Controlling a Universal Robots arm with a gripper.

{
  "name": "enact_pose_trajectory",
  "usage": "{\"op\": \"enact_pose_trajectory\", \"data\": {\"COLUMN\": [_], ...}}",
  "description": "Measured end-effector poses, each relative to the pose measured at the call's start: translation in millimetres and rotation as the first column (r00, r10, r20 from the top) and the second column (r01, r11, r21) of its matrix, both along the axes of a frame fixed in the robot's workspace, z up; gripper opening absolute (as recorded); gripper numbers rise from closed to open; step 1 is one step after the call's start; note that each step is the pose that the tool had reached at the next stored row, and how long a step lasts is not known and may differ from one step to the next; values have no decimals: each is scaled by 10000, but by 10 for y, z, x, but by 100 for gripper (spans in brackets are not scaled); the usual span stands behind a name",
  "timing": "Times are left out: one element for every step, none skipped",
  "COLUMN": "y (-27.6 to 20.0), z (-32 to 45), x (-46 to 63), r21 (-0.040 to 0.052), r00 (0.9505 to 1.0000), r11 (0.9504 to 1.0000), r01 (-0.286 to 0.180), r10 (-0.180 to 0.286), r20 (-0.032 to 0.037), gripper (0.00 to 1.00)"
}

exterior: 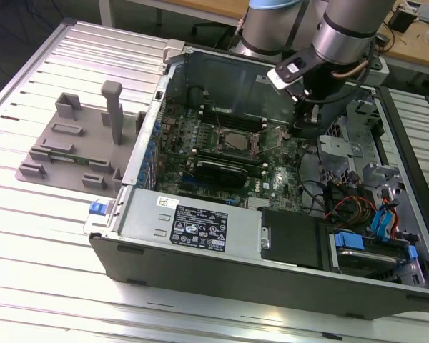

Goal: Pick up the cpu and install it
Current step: 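Close the cpu cover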

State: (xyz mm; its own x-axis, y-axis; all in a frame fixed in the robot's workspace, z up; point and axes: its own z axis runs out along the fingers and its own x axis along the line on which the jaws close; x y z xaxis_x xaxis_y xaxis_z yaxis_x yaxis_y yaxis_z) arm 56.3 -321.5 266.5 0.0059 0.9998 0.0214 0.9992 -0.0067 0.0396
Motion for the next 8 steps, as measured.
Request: {"op": "enact_pose_trajectory", "data": {"y": [0, 0, 0, 0, 0, 0, 0, 0], "z": [-31, -61, -77, -98, -129, -142, -159, -175], "x": [1, 2, 2, 3, 3, 4, 4, 4], "r21": [1, 1, 0, 0, 0, -2, -1, -1], "r00": [10000, 10000, 10000, 10000, 10000, 10000, 10000, 10000], "r11": [10000, 10000, 10000, 10000, 10000, 10000, 10000, 10000], "r01": [0, 0, 0, -1, 0, 0, -1, 0], "r10": [0, 0, 0, 1, 0, 0, 1, 0], "r20": [-1, -2, -2, -3, -4, -5, -4, -4], "gripper": [11, 11, 11, 11, 11, 11, 11, 11]}}
